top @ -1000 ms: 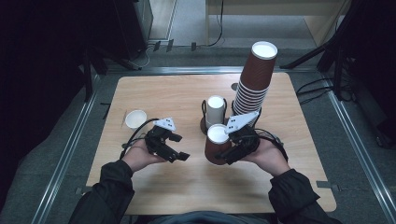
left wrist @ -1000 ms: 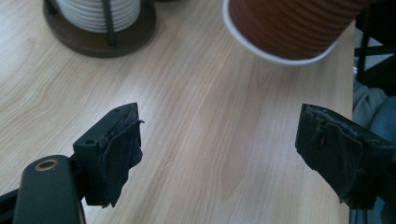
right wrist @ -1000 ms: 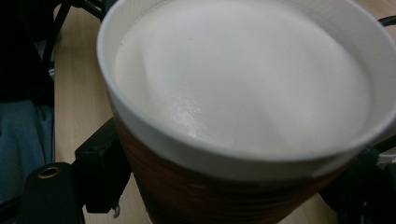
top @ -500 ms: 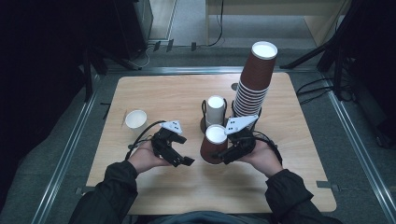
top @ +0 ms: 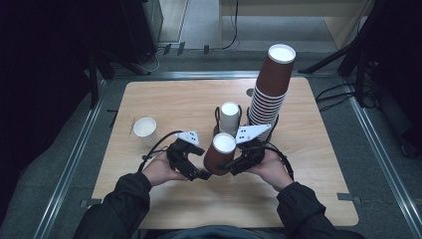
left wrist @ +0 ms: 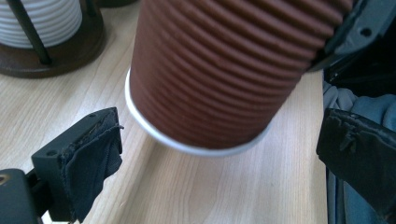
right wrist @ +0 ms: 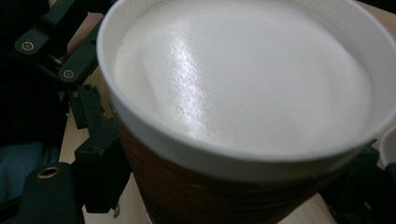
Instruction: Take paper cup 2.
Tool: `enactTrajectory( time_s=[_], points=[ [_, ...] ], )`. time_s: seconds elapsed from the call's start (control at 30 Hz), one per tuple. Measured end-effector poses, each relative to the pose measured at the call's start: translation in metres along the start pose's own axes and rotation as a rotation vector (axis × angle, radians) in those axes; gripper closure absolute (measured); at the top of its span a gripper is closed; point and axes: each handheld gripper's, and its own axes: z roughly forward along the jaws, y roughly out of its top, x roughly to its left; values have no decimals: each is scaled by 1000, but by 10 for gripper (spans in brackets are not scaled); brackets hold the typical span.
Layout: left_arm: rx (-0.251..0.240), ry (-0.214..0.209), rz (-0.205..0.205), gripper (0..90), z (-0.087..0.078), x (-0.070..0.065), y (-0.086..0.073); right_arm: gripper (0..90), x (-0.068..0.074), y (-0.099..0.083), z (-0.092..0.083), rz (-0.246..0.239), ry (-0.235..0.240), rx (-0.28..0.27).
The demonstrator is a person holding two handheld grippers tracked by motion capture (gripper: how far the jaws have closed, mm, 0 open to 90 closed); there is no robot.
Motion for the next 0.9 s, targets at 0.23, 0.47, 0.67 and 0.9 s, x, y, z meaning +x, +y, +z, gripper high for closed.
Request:
enactTrajectory(
  time_s=[0.23, 0.47, 0.67, 0.9],
  points=[
    [2, -2, 3, 1, 4, 0, 1, 175, 3, 1, 4, 10, 33, -48],
    [-2, -9, 3, 1, 8, 0, 2, 175, 6, 4, 6, 29, 71, -118],
    [-7, -19, -1, 2, 11, -3, 4, 174, 9, 4, 9, 44, 99, -144],
    [-20, -7, 6, 55, 8, -4, 4, 176, 9, 4, 10, 48, 96, -148]
  ],
)
